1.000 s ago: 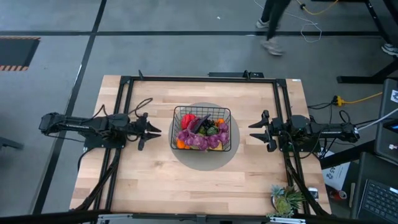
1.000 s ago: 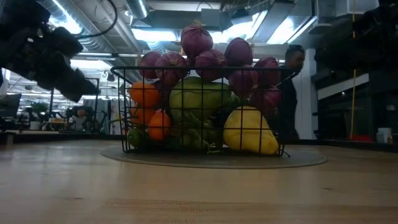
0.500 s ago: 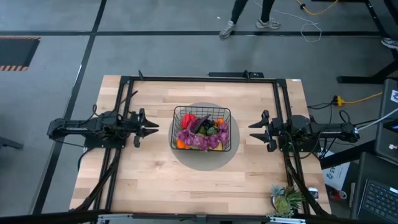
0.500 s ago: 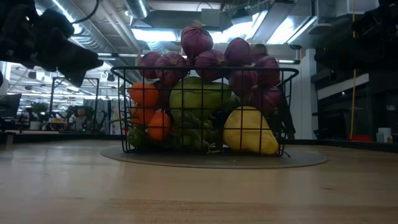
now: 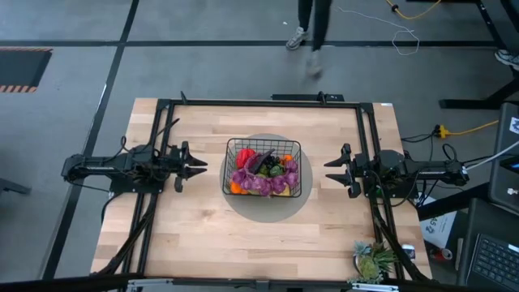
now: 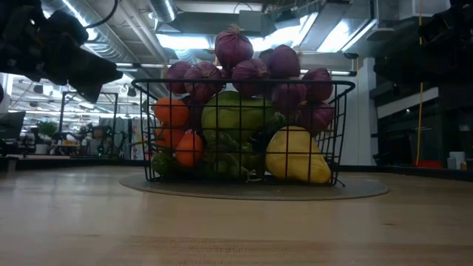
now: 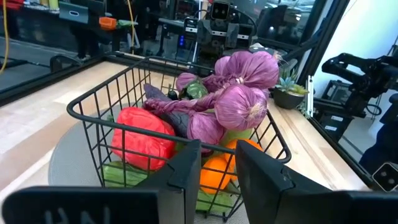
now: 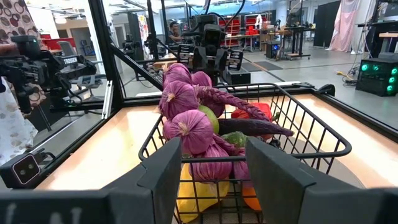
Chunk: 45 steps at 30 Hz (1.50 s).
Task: Build produce basket
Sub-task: Return to Home Position
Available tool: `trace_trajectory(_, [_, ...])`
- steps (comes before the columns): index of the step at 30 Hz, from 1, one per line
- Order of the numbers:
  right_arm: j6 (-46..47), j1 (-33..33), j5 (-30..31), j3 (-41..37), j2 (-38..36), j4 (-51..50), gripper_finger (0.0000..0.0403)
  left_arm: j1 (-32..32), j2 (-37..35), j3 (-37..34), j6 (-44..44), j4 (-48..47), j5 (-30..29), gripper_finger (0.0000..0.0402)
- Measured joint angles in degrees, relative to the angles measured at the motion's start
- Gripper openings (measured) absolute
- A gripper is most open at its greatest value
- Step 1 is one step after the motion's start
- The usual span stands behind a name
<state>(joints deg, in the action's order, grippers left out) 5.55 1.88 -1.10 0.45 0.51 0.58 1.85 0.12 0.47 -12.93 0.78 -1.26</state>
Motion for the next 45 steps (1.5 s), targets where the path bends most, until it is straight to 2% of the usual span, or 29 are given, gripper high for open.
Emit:
trace_trajectory(3, [0.00, -0.01, -0.01, 0.00, 0.00, 0.00, 0.0181, 0.00, 0.29, 0.00, 0.47, -0.04, -0.12, 0.0094])
trace_trajectory(7, [0.00, -0.01, -0.02, 0.00, 0.00, 0.00, 0.0181, 0.00, 0.72, 0.00, 8.65, 0.11, -1.64, 0.0094])
trace_trajectory(10, [0.01, -0.01, 0.00, 0.00, 0.00, 0.00, 0.0181, -0.02, 0.57, 0.00, 10.75, 0.17, -1.84, 0.0094])
trace_trajectory(45, [0.02, 0.00, 0.00, 0.00, 0.00, 0.00, 0.0181, -0.02, 0.57, -0.02, 10.56, 0.24, -2.08, 0.0094])
